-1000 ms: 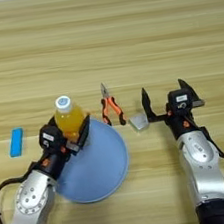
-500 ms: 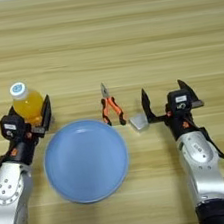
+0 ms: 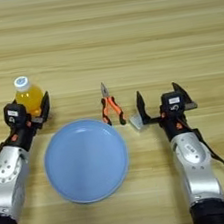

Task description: Move the objects on the table

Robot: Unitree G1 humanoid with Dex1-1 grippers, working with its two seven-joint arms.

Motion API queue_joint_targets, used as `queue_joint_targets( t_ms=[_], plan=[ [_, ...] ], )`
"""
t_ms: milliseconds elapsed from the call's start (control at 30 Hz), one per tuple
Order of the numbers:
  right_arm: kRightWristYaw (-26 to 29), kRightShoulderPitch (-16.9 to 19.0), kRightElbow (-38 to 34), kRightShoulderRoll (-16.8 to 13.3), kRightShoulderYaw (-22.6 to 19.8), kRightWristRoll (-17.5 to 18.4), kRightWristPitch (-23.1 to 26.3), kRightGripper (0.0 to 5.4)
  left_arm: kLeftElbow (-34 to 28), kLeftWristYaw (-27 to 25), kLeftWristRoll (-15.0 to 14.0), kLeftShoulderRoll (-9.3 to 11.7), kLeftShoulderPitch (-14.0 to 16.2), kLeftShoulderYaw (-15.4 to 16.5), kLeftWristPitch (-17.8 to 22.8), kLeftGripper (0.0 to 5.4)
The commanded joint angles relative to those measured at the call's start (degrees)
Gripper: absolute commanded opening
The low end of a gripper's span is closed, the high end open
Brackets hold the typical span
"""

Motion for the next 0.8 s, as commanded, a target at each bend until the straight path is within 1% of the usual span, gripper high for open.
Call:
queue_joint_targets(
  t_ms=[33, 167, 333, 500, 600, 633, 700, 800],
  plan=[
    [-0.61, -0.82, 0.15, 0.31, 0.24, -0.39, 0.19, 5.40, 2.76, -0.66, 0.67, 0.25, -2.22, 0.09, -1.59, 3.40],
    [-0.80, -0.70, -0.09, 0.53, 0.32, -0.57, 0.20, 5.40, 5.21, -0.26, 2.40, 0.93, -2.68, -0.27, -2.14, 3.40],
    [-0.99, -0.42, -0.57, 0.58, 0.50, -0.62, 0.29, 5.40, 6.75, 0.53, 4.18, 1.52, -2.83, -0.63, -2.02, 3.39],
    [-1.02, -0.12, -1.05, 0.50, 0.54, -0.55, 0.41, 5.40, 7.55, 1.30, 5.54, 1.65, -2.76, -0.97, -2.17, 3.39],
    [-1.00, 0.02, -1.26, 0.46, 0.52, -0.53, 0.49, 5.40, 7.69, 1.59, 5.84, 1.66, -2.70, -1.03, -2.00, 3.39],
    [-0.99, 0.04, -1.31, 0.46, 0.52, -0.53, 0.51, 5.40, 7.75, 1.68, 5.98, 1.67, -2.69, -1.03, -1.95, 3.68],
    [-0.99, 0.09, -1.40, 0.45, 0.52, -0.54, 0.56, 5.40, 7.76, 1.89, 6.27, 1.68, -2.65, -1.01, -1.86, 3.82],
    [-0.98, 0.13, -1.38, 0.42, 0.52, -0.55, 0.56, 5.40, 7.87, 2.15, 6.60, 1.75, -2.67, -0.97, -1.82, 4.16]
  ],
)
